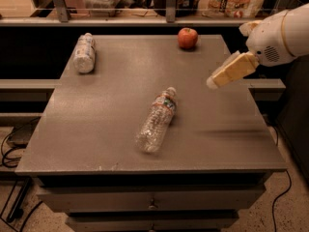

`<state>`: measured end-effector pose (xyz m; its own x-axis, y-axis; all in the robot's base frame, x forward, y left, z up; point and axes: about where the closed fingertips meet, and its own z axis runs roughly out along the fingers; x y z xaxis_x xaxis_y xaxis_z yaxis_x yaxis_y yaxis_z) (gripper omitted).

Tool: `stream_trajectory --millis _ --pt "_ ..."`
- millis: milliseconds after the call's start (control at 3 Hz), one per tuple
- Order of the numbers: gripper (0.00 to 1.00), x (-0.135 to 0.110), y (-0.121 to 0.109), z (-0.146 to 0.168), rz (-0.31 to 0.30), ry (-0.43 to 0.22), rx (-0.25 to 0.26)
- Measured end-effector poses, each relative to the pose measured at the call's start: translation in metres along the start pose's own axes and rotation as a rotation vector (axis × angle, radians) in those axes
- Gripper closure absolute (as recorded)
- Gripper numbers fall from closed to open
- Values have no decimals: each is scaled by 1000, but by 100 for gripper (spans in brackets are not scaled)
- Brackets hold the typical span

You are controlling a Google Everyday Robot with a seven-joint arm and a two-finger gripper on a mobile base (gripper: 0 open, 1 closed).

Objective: Pick apple

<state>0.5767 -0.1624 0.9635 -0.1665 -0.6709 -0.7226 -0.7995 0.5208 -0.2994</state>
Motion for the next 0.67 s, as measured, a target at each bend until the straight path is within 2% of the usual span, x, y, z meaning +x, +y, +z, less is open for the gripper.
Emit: stream_trajectory --millis 667 --pt "0 -10 -47 61 141 -143 74"
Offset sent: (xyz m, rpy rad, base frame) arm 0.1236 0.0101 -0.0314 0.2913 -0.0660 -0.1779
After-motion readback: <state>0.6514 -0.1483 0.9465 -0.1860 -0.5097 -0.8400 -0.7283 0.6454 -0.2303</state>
